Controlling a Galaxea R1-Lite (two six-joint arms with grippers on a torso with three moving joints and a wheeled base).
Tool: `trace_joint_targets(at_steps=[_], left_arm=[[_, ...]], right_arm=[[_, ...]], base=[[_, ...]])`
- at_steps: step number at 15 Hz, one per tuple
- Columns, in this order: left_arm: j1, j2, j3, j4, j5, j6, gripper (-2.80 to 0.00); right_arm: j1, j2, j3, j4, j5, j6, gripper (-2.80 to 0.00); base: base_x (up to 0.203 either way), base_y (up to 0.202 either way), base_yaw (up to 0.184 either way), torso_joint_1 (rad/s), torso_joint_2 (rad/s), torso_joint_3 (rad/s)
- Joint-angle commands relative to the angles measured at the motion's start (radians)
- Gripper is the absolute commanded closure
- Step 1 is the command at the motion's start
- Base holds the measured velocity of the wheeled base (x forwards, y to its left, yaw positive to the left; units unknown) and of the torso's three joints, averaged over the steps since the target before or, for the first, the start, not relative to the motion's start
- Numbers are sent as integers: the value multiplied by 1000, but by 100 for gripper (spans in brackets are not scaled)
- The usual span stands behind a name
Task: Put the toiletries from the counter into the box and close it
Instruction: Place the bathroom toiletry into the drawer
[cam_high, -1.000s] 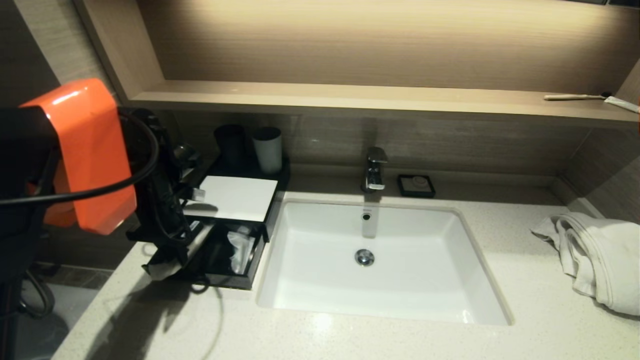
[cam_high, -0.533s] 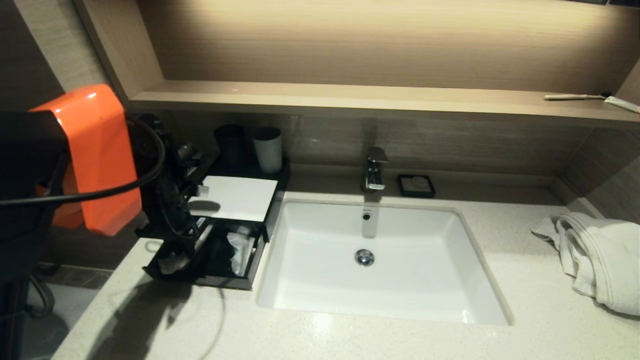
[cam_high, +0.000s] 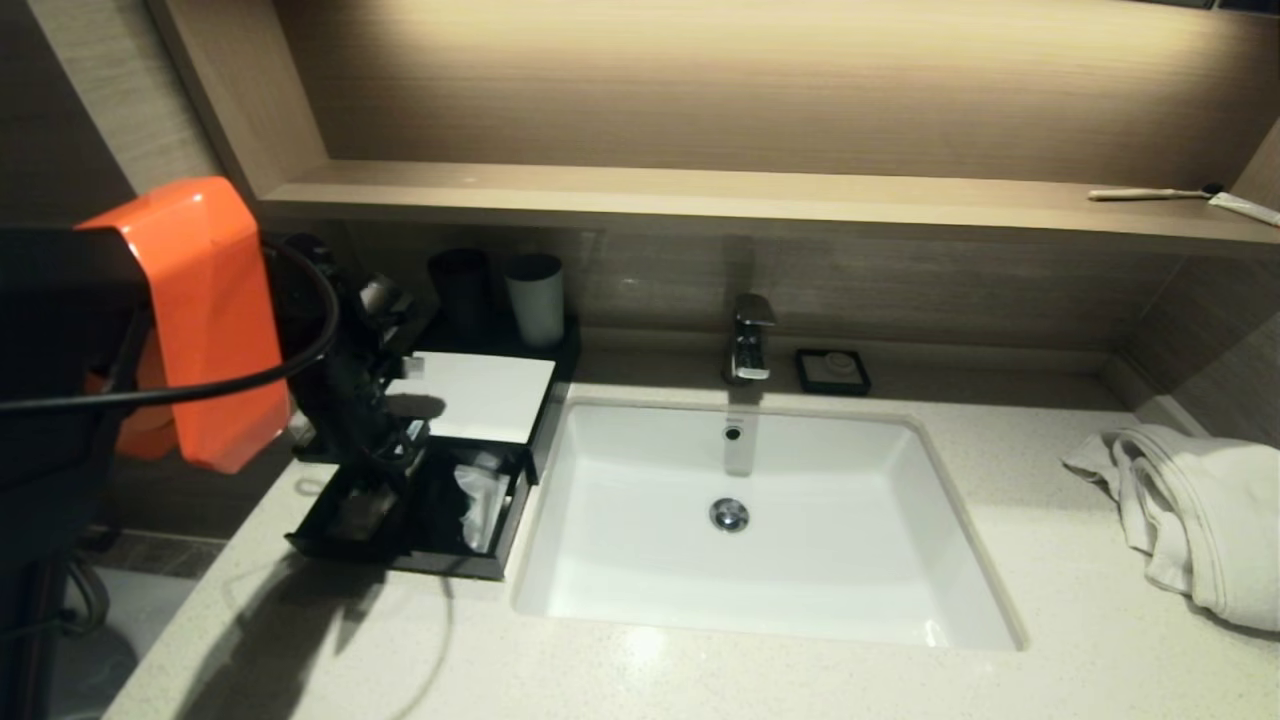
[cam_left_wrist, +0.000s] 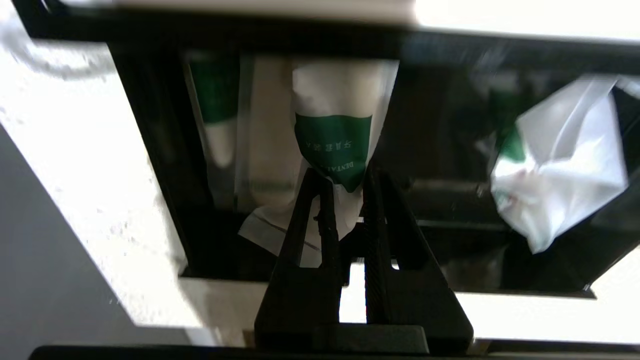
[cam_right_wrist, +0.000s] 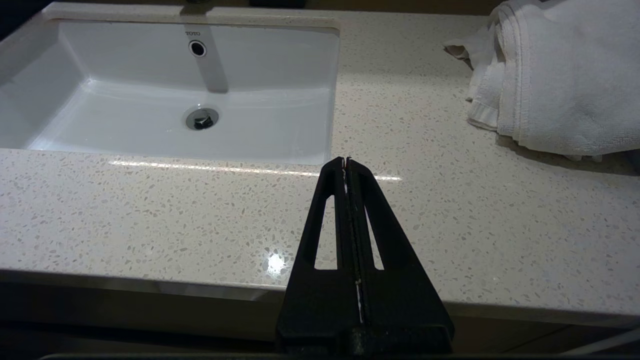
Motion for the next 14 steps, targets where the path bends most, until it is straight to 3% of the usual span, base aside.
trace_joint_targets(at_steps=[1,4,7,13,14], left_arm=[[-1,1,0,-15,0,-4,0],[-11,4,0,-35,6,-10,0],[-31,21,0,-58,78,-31,0],[-41,14,0,-80,85,-46,0],[-41,10,0,-80,85,-46,-280]], right_arm=[[0,0,0,0,1,0,0],[0,0,0,0,1,0,0],[0,0,0,0,1,0,0],[0,0,0,0,1,0,0],[0,0,0,0,1,0,0]], base=[[0,0,0,0,0,0],[0,0,0,0,0,0],[0,0,0,0,0,0],[0,0,0,0,0,0],[0,0,0,0,0,0]])
